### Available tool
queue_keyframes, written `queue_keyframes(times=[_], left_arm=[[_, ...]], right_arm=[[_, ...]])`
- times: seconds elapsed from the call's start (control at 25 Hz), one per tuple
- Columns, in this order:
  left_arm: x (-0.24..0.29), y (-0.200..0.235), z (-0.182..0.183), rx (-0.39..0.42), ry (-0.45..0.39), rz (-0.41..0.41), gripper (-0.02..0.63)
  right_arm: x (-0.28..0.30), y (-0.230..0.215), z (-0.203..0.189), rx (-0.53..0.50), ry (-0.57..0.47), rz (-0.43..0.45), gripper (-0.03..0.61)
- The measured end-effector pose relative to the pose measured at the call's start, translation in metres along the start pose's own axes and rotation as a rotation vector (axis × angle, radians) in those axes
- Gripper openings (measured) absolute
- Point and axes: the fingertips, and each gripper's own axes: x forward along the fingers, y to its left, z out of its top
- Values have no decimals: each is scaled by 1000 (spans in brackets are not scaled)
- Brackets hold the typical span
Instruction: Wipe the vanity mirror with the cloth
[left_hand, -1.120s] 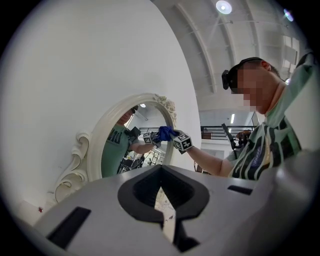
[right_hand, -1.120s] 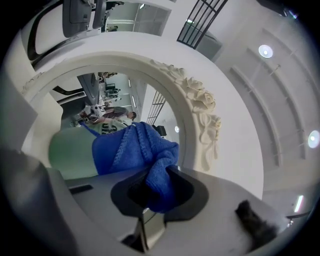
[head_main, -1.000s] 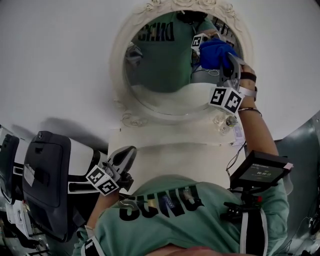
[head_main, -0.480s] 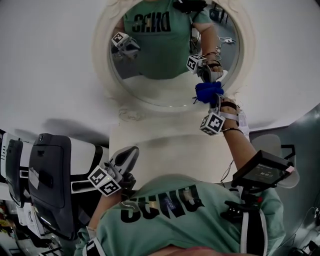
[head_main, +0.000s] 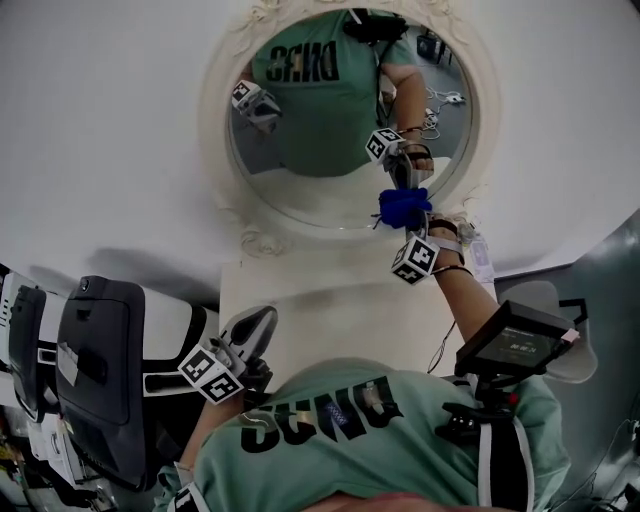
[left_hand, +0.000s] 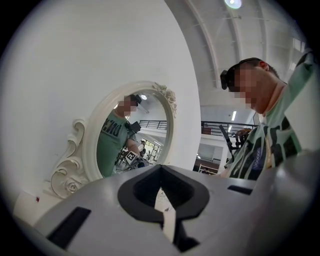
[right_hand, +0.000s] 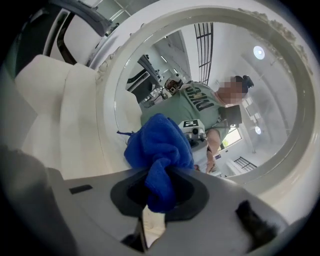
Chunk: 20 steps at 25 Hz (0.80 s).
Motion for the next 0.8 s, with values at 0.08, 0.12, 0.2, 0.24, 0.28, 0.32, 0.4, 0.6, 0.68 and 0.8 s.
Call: queue_keyframes(times=[0.08, 0.12, 0.2, 0.24, 0.28, 0.32, 0.4, 0.6, 0.68, 0.8], left_arm=[[-1, 5, 7, 11, -24, -6, 9], [-2, 7, 11, 15, -39, -7, 9], [-5, 12, 14, 12, -71, -1, 9], [-7, 14, 15, 8, -84, 4, 9], [-8, 17, 16, 6, -95, 7, 9], [-9, 20, 17, 6, -103, 8, 9], [-8, 22, 19, 11, -117, 4, 9], [-2, 16, 26, 19, -139, -19, 9], [-3, 12, 27, 17, -138, -25, 9], [-5, 11, 30, 22, -154, -19, 9]], right_arm=[[1, 2, 1, 23, -6, 47, 51], [-1, -2, 3, 24, -13, 56, 51], [-8, -19, 14, 8, -50, 36, 51], [-14, -32, 22, -1, -78, 11, 51], [-21, -50, 32, -8, -108, -23, 51], [-29, -70, 43, -13, -139, -61, 51], [-49, -112, 69, -30, -205, -147, 51], [-114, -216, 131, -132, -349, -383, 51], [-140, -251, 148, -179, -375, -488, 51], [-172, -301, 173, -255, -401, -642, 51]])
